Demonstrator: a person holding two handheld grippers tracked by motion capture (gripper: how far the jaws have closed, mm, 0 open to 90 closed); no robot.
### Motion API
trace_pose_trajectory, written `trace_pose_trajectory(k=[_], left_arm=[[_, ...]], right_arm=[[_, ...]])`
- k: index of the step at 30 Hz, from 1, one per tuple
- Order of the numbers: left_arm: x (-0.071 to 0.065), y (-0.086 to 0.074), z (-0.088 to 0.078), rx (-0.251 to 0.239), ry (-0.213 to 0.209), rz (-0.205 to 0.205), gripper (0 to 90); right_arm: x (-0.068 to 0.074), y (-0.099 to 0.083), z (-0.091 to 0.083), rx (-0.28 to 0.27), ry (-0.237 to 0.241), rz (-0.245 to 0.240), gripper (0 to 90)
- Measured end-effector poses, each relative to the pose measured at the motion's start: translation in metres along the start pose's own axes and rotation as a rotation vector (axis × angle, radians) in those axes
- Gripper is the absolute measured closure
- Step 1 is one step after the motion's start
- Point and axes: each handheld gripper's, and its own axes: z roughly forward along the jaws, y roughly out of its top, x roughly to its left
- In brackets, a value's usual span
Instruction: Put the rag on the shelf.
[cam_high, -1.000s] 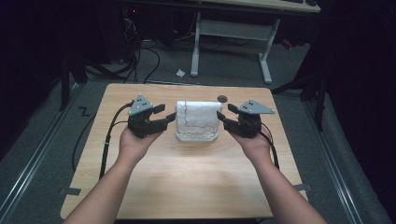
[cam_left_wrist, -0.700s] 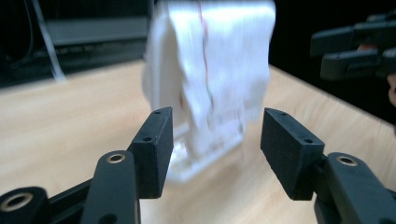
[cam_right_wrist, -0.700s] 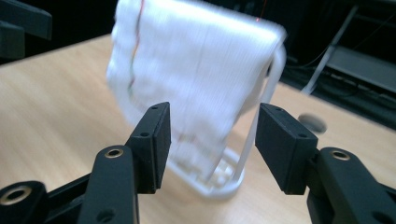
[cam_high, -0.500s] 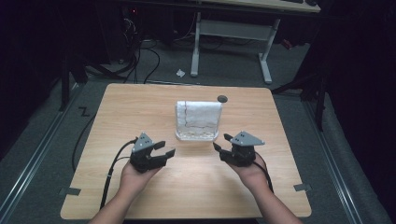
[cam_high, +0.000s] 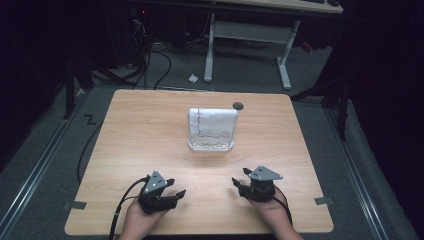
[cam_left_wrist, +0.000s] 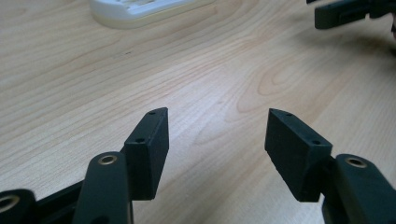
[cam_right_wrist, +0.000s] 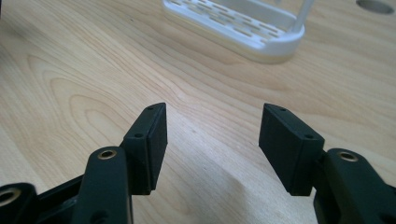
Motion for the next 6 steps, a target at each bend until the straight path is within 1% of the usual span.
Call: trace_pose_trajectory(k=[1, 2, 6], left_arm=[[0.0025, 0.0001, 0.0010, -0.001, -0.010, -0.022, 40.3], [0.0041, 0.0002, 0.0012, 0.002, -0.014, -0.030, 40.2], [0.0056, -0.0021, -0.0018, 0.016, -0.015, -0.035, 39.4]], right_arm=[[-0.0010, -0.0007, 0.0010, 0.009, -0.001, 0.011, 42.3], [-0.0018, -0.0011, 0.0015, 0.006, -0.004, 0.010, 42.3], [-0.0009, -0.0018, 0.0022, 0.008, -0.006, -0.008, 42.3]])
